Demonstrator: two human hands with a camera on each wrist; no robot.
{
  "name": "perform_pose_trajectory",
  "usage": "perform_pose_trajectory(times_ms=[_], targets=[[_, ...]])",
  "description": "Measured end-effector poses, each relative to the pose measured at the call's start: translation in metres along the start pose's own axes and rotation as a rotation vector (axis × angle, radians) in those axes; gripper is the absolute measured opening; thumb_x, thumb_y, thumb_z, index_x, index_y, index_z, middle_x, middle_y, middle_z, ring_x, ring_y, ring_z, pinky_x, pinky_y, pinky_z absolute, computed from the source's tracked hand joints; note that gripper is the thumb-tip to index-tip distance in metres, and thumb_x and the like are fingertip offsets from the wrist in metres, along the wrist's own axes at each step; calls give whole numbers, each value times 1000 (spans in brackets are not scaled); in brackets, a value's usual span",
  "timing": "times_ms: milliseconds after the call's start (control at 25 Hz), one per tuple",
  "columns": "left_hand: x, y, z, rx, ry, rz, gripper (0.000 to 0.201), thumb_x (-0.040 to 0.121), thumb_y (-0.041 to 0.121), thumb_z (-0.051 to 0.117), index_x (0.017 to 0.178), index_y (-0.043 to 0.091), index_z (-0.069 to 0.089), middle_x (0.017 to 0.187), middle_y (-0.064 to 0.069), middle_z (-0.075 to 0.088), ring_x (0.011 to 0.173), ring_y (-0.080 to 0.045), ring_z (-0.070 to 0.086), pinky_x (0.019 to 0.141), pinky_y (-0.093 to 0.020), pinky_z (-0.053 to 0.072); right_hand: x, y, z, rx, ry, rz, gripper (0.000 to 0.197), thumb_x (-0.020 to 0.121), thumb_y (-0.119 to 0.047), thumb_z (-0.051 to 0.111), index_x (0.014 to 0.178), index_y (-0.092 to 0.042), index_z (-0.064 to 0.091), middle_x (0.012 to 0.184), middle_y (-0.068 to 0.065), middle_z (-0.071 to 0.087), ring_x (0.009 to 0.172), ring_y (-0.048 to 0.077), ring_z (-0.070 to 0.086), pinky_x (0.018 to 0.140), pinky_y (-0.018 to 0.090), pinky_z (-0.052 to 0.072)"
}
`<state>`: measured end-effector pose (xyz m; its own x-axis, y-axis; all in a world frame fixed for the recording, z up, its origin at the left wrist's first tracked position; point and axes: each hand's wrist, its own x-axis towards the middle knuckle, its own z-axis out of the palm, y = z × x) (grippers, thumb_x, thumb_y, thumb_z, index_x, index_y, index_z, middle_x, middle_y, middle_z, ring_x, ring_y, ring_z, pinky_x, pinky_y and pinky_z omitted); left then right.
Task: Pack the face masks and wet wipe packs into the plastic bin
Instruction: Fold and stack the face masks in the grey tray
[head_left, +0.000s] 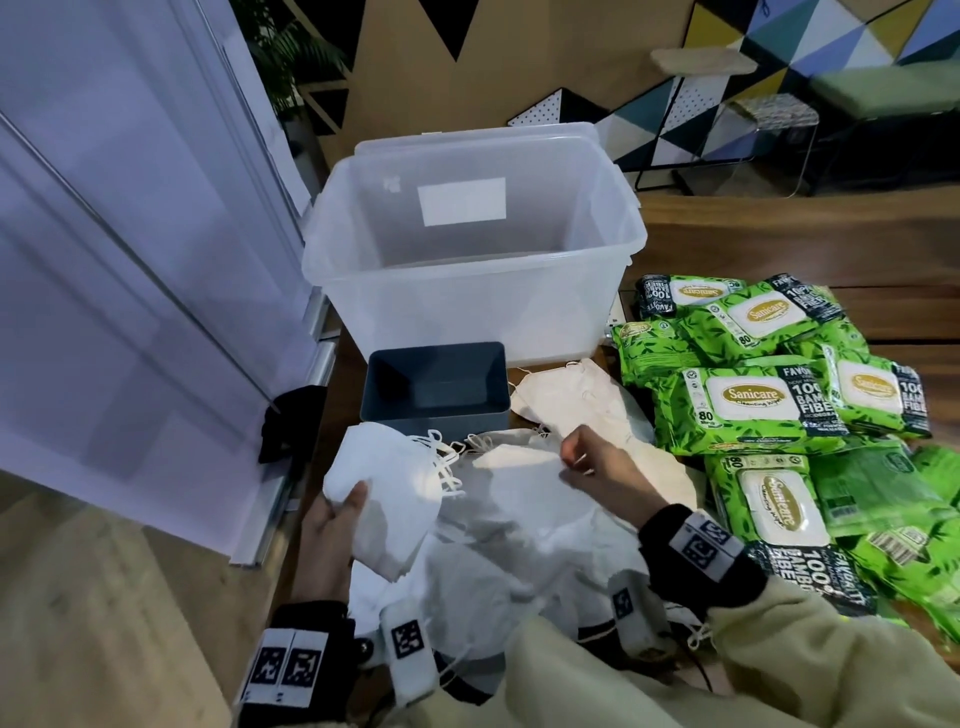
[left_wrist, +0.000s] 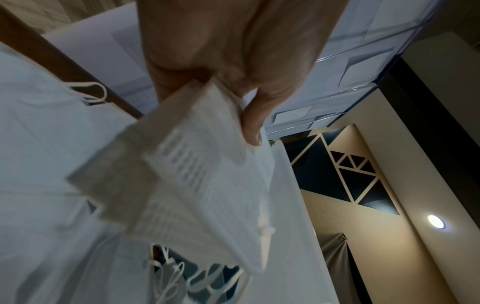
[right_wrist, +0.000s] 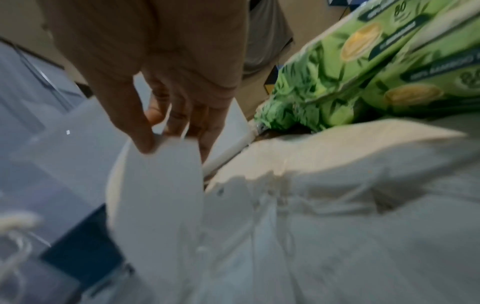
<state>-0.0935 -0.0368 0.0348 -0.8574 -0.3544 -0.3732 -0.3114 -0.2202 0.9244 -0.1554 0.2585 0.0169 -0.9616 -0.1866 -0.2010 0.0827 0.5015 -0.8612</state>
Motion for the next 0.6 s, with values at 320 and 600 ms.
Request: perform_pose_trajectory(times_ms=[320, 600], targets=[[-1, 1, 34, 105, -142, 5, 18, 92, 15, 56, 108, 7, 60, 100, -9, 68, 95, -27, 64, 74, -29, 55, -2, -112, -20, 422, -112, -277, 31, 73, 9, 71, 91, -11, 55, 87, -4, 62, 73, -1, 62, 65, 12, 47], [-13, 3, 42, 199, -245, -44, 28, 97, -5, 34, 120, -9, 49, 123, -33, 53, 111, -44, 53, 96, -46, 41, 27, -132, 36, 24, -324, -337, 34, 74, -7, 75, 91, -20, 49, 78, -5, 61, 89, 23, 62, 81, 34, 49]])
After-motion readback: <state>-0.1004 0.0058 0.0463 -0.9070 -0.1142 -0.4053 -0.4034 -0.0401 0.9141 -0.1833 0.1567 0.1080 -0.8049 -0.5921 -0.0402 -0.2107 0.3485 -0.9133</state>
